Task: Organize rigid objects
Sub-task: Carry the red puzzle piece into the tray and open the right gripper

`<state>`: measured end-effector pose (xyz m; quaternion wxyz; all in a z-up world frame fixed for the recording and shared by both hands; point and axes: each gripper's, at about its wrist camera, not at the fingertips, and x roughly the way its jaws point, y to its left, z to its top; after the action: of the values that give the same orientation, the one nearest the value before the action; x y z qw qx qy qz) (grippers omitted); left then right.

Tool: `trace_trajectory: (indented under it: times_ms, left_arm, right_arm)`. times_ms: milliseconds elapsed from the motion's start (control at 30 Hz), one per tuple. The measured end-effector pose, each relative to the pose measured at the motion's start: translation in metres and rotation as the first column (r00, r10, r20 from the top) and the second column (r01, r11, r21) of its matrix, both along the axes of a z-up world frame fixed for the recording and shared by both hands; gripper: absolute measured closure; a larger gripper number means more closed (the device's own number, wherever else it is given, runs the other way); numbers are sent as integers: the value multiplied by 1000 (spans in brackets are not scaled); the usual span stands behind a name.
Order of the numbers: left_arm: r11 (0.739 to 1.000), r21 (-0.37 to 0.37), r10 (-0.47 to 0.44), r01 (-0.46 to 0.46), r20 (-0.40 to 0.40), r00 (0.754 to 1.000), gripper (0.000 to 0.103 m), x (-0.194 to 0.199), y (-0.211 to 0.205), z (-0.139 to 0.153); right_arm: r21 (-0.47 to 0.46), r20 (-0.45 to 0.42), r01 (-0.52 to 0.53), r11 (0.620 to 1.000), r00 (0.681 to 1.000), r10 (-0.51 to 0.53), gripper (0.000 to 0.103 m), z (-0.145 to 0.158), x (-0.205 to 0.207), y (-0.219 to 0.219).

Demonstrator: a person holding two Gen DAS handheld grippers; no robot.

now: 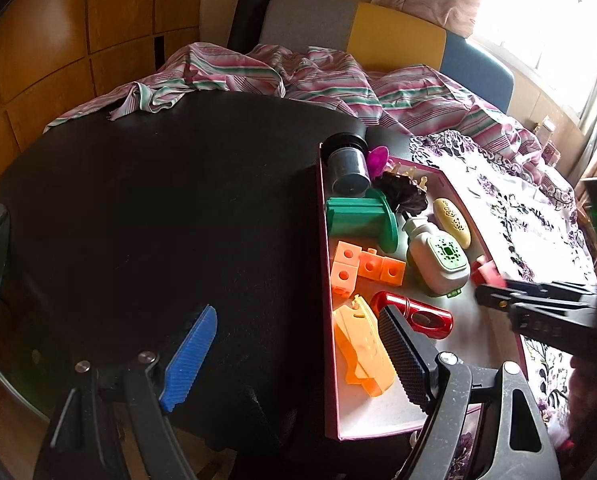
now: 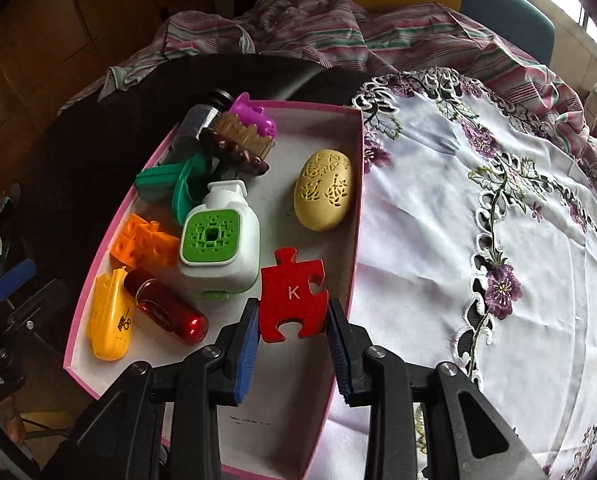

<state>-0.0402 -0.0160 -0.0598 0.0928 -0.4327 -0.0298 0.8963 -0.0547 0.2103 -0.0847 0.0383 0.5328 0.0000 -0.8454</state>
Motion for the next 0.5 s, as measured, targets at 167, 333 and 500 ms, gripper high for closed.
trace_trajectory:
  times_ms: [167,333,500]
  left_arm:
    - [1000,-6,3,-3,-3,1000,17,0,-1,-1]
    - [1000,-17,-3,3,-14,1000,17,3,1,0]
    - [1000,-30,-2,1,-27,1000,15,6,3,3]
  right_arm:
    - [-25,26,4,1000,1000,-4,71,-12,-5,-3]
    - [-36,31,6,999,1000,-4,71,-19,-3,-4]
    - [-59,22,12,998,1000,-11,71,-19,2,-1]
